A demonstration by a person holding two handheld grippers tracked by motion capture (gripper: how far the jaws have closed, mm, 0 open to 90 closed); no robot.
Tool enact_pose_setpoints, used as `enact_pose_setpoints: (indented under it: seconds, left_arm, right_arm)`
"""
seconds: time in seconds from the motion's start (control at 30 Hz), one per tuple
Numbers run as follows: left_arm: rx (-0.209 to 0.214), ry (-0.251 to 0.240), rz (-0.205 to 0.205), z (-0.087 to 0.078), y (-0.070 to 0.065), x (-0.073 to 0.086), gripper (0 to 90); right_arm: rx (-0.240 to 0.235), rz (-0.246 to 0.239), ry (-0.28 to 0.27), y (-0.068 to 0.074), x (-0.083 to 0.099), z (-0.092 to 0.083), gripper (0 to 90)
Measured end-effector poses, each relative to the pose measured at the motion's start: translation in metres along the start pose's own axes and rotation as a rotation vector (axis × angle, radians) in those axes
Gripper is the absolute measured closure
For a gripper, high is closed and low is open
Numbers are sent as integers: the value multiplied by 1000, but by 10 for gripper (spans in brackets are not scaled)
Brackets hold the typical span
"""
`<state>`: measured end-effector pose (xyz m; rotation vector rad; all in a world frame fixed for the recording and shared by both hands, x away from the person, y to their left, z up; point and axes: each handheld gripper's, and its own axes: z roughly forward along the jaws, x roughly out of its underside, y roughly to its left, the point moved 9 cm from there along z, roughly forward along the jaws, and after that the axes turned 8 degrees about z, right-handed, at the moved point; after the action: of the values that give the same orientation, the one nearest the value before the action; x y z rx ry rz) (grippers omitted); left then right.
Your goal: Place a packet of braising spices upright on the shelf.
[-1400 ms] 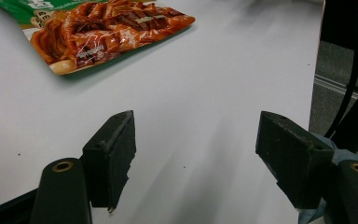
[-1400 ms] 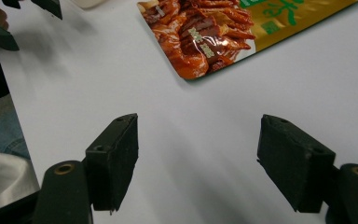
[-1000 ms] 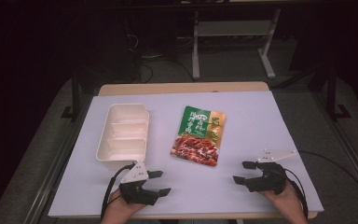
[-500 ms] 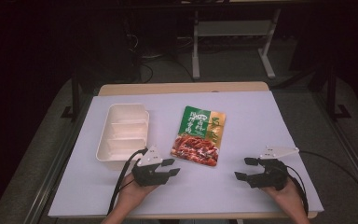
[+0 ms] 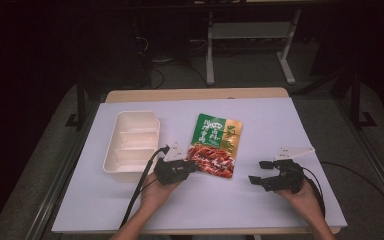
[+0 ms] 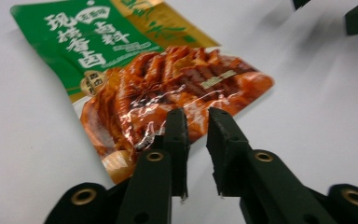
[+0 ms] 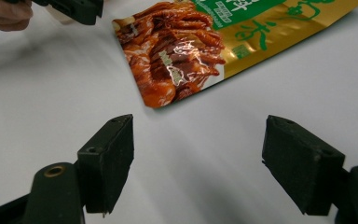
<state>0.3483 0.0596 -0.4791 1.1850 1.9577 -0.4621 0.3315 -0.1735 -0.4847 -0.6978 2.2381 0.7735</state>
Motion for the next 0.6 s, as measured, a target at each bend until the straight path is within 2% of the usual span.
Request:
enact_pose_setpoints:
  seconds: [0.07,0.13,0.27,0.3,0.57,0.6]
  left_arm:
    - [-22,7,13,3,1,-1,858]
    - [-29,15,13,5,4,-1,864]
    - [-50,27,16,10,11,0,895]
    - [-50,27,16,10,11,0,896]
    - [-51,59,-31,21,19,7,897]
    - [-51,66,-38,22,19,8,897]
  right_arm:
    - [-2,10,12,-4,-9,4,230]
    - [1,7,17,-6,-13,4,230]
    - [20,7,24,-14,-35,5,228]
    - [20,7,24,-14,-35,5,228]
    - [40,27,17,-31,-87,-1,209]
    - [40,27,17,-31,-87,-1,209]
